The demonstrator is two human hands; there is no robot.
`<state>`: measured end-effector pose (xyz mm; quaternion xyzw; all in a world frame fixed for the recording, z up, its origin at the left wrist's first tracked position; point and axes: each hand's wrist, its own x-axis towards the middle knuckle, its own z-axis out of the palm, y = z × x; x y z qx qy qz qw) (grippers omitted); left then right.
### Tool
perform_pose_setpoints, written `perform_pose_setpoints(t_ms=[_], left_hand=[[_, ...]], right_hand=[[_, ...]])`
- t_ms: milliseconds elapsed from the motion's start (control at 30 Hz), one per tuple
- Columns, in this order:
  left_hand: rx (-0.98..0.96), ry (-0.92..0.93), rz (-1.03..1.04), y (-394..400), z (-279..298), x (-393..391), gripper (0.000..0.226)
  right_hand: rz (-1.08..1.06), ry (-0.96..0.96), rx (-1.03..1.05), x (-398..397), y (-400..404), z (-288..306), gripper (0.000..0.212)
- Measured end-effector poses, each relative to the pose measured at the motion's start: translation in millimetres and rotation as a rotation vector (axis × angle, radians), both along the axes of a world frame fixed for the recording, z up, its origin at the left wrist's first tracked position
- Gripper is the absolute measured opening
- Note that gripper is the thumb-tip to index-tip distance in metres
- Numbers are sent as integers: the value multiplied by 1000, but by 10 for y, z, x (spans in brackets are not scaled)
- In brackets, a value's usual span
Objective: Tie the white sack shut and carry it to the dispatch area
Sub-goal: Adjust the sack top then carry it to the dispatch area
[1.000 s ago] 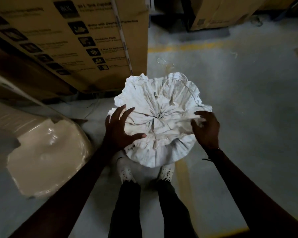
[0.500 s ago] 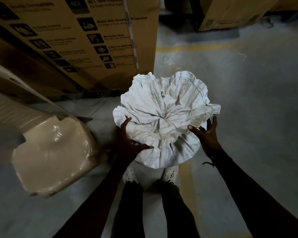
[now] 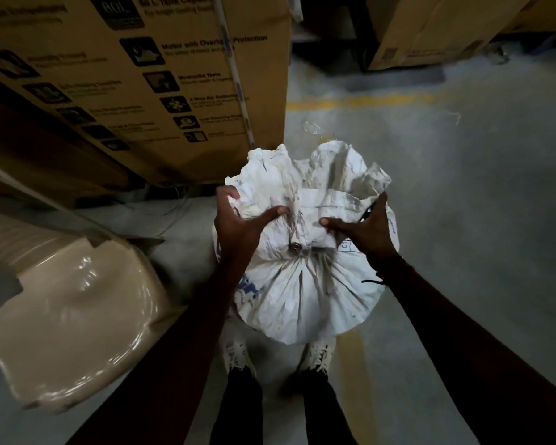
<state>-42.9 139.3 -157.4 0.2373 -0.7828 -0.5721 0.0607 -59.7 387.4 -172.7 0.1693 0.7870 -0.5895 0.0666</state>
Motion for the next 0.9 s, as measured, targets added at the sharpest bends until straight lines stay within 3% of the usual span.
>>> perform_pose_setpoints(t_ms=[67,133,233,367,500,667,767,900], left_hand=[[55,-8,35,3,-16,-72,104],[96,-61,32,-23,-37,-137,122],[148,-130,-25,-69,-98,-192,114],[168,-188,-86,-118,-176,-254,87],[200,-198,-171,-133,-223,-324,90],[234,-180,-311,-7,-175,-397,99],[268,-186,-270,50,-196,-427,101],[306,-182,-163,92,-237,-416,94]], right_hand=[[-62,-44,16,-87,-17,-39,121],[-83,-87,10,-148,-18,-53,98],[-90,-76,-52,-208,-75,-43,73],[-48,-94,-186,-261,-141,-8,85],[24,-140,-252,-303,-180,14,80],[149,-167,-282,-323,-265,52,102],[130,-212,-345,-315,-269,66,118],[163,-251,-434,-292,-249,97,118]])
